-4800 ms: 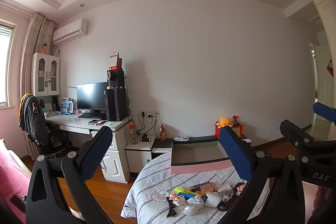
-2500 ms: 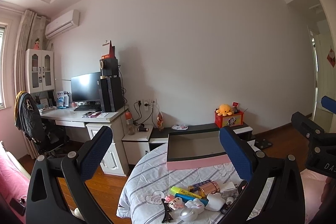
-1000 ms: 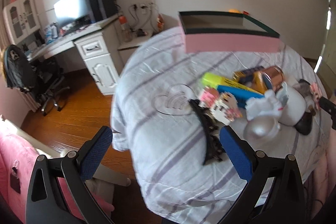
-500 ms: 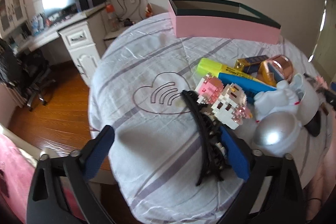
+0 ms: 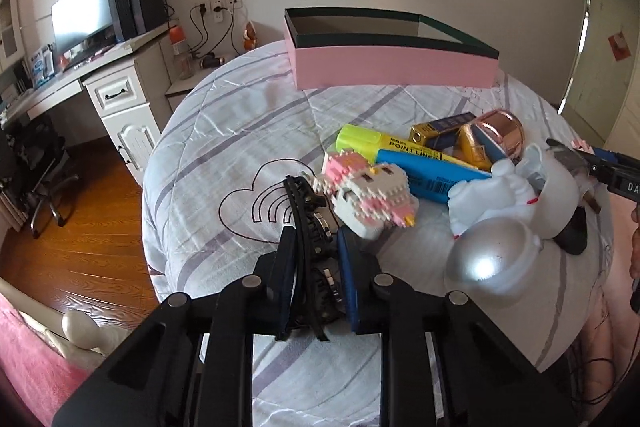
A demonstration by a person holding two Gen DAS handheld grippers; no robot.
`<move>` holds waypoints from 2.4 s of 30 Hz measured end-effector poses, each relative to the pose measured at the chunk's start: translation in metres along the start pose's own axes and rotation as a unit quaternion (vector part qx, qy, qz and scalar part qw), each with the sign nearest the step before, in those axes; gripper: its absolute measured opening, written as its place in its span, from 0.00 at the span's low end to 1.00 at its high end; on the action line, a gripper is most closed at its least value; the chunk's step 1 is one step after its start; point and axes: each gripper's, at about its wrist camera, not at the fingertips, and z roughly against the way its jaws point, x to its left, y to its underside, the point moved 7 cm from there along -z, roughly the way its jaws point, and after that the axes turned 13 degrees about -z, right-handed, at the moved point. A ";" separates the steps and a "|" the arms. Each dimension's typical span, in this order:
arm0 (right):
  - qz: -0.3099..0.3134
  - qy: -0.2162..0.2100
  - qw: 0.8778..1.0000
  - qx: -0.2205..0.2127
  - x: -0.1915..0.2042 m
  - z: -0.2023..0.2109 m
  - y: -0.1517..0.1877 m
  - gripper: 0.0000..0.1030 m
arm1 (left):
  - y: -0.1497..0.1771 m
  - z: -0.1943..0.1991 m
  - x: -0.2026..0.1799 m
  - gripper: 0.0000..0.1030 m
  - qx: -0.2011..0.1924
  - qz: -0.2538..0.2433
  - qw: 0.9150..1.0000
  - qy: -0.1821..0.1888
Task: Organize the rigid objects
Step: 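Grasp the black hair clip with the left gripper while the right grasps the pink block figure, then carry the clip and block figure into the pink box and open both grippers, then grasp the white toy figure with the left gripper while the right grasps the glass bottle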
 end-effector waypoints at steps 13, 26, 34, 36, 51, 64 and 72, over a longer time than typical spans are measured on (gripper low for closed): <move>0.009 -0.013 1.000 -0.014 0.002 0.006 -0.019 0.64 | -0.023 0.029 0.014 0.19 -0.032 0.006 0.999 -0.009; 0.051 -0.054 0.996 -0.051 0.053 -0.015 -0.112 0.64 | -0.164 0.007 0.025 0.19 -0.104 -0.049 0.993 0.010; 0.080 -0.062 0.995 -0.023 0.096 -0.081 -0.167 0.64 | -0.229 -0.078 0.028 0.19 -0.059 -0.052 0.997 0.012; 0.089 -0.059 0.994 -0.005 0.107 -0.105 -0.174 0.64 | -0.235 -0.101 0.030 0.19 -0.040 -0.049 0.998 0.007; 0.123 -0.036 0.989 0.072 0.128 -0.187 -0.168 0.64 | -0.228 -0.175 0.027 0.20 0.030 -0.067 0.997 -0.015; 0.121 -0.026 0.989 0.085 0.126 -0.200 -0.163 0.65 | -0.222 -0.166 0.040 0.55 0.021 -0.057 0.997 -0.044; 0.097 -0.015 0.994 0.041 0.114 -0.175 -0.175 0.80 | -0.230 -0.120 0.045 0.92 -0.030 -0.043 0.996 -0.067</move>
